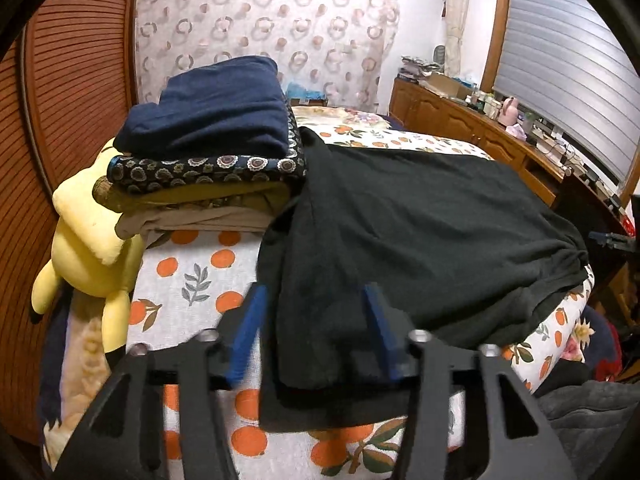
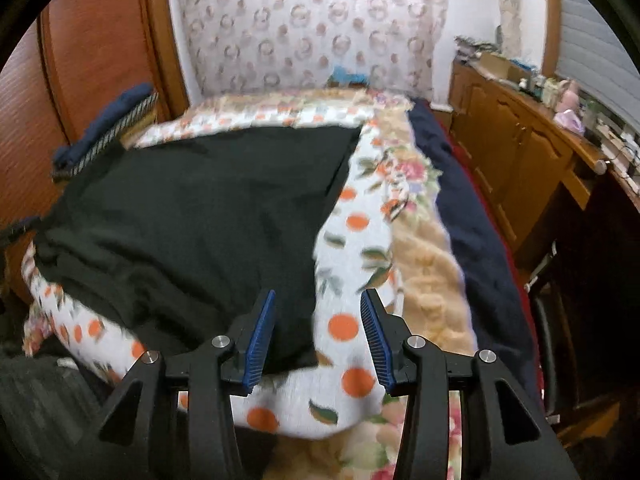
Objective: Fold small clothes
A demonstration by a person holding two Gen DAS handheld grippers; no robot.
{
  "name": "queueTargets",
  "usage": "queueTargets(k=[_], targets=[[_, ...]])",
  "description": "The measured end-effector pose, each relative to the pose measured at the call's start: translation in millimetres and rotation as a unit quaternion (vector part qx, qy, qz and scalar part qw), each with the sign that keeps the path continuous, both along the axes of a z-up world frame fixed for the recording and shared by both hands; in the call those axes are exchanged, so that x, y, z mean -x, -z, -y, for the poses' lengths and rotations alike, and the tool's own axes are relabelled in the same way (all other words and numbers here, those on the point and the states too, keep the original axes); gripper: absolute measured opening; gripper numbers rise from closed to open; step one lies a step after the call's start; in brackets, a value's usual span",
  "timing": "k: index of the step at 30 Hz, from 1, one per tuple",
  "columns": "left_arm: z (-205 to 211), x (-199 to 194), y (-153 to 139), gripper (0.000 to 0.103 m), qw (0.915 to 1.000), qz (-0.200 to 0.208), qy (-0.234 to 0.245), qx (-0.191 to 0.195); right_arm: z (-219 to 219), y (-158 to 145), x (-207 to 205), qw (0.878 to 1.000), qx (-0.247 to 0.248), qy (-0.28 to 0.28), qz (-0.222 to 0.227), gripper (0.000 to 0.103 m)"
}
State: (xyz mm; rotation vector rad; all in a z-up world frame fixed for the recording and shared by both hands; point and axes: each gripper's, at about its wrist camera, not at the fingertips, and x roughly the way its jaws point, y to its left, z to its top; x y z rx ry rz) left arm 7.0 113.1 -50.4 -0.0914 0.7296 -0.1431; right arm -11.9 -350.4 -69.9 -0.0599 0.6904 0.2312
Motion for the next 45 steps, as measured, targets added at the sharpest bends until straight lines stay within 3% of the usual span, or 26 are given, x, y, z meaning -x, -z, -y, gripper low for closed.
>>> queueTargets(k=[1,2,9,14,16,19,30,33,37,45], targets=[[-0.3,-1.1,1.0,0.077,1.0000,0.000,-0.001,0.003,-2.9,5.4,-2.1,1.000,0.007,-0.003,-0.007,0.045],[-0.9,-2.0,2.3,0.079,1.0000,-0.001,-0.002,0.006,-6.0,9.4,-2.9,1.000,0.012,-0.005,-0.012,0.045],[-4.0,-11.3,12.0,0.080,0.9996,-0.021,-0.017,-0.001,-7.2,27.0,-10.0,0.999,-0.001,-0.018,-0.031,0.044],[-6.1,-15.7,20.6,0.080,0.9990,-0.035,-0.026,-0.004,-14.5,24.0,0.3,0.999,0.012,-0.030,-0.032,0.028],[-5.7,-16.1,23.2,0.080,0.9989,-0.038,-0.027,-0.006,-15.9,21.2,4.5,0.999,0.015,-0.037,-0.037,0.012],[-5.0,-17.1,26.6,0.080,0.9987,-0.043,-0.026,-0.008,-19.4,16.6,13.7,0.998,0.039,-0.038,-0.035,0.009],[-4.5,-18.9,34.7,0.080,0.9982,-0.050,-0.031,-0.014,-10.1,-10.1,41.2,0.999,0.030,-0.021,0.003,0.009],[-4.4,-18.7,35.0,0.080,0.9982,-0.050,-0.031,-0.017,-8.8,-17.8,45.0,0.999,0.025,-0.009,0.018,0.018],[-3.5,-16.7,35.9,0.080,0.9983,-0.046,-0.032,-0.018,-13.6,-28.0,46.2,0.999,0.019,0.001,0.048,0.048],[0.4,-14.8,36.4,0.080,0.9983,-0.041,-0.033,-0.024,-63.3,-29.8,29.3,0.996,0.012,-0.054,0.073,0.064]])
